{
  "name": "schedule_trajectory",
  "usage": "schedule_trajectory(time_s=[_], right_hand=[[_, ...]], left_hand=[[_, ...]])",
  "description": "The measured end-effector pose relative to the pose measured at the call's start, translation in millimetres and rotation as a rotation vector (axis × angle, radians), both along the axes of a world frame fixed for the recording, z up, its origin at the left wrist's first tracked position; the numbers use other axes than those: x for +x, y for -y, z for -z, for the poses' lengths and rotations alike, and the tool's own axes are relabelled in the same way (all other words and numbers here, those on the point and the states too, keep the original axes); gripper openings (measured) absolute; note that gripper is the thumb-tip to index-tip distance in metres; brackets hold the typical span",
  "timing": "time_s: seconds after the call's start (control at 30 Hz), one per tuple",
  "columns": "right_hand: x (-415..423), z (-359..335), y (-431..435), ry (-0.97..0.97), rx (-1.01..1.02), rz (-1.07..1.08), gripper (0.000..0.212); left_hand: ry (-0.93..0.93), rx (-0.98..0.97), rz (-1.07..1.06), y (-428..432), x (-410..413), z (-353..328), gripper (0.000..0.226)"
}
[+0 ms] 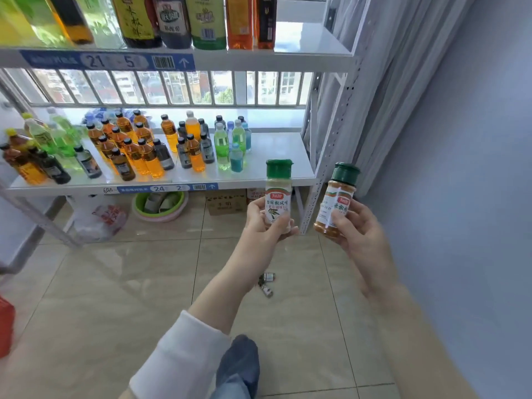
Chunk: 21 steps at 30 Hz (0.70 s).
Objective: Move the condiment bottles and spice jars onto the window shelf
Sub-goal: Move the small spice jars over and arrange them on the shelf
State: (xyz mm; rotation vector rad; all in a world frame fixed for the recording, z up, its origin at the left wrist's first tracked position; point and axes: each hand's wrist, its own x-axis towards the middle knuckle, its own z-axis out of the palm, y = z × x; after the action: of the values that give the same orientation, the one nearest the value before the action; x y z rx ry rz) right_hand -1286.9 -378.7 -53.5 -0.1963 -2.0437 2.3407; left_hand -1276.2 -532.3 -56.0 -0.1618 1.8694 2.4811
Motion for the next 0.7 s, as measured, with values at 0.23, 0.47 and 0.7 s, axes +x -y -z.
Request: schedule_trajectory(time_s=[0.23, 0.47, 0.7], right_hand=[[-128.6, -29.6, 43.8, -0.063, 0.012, -0.014, 0.040], [-235.5, -36.7, 46.9, -0.067, 0.022, 0.035, 0.032], [-348.2, -40.0, 24.4, -0.078, 0.032, 0.003, 0.042]], left_hand=[[-0.058, -0.175, 0.001, 53.4, -131.5, -27.6, 0.036], [-0.087, -0.248, 0.008, 58.6, -244.1, -42.8, 0.032], [-0.106, -0.297, -0.050, 34.9, -349.3, -49.2, 0.031]])
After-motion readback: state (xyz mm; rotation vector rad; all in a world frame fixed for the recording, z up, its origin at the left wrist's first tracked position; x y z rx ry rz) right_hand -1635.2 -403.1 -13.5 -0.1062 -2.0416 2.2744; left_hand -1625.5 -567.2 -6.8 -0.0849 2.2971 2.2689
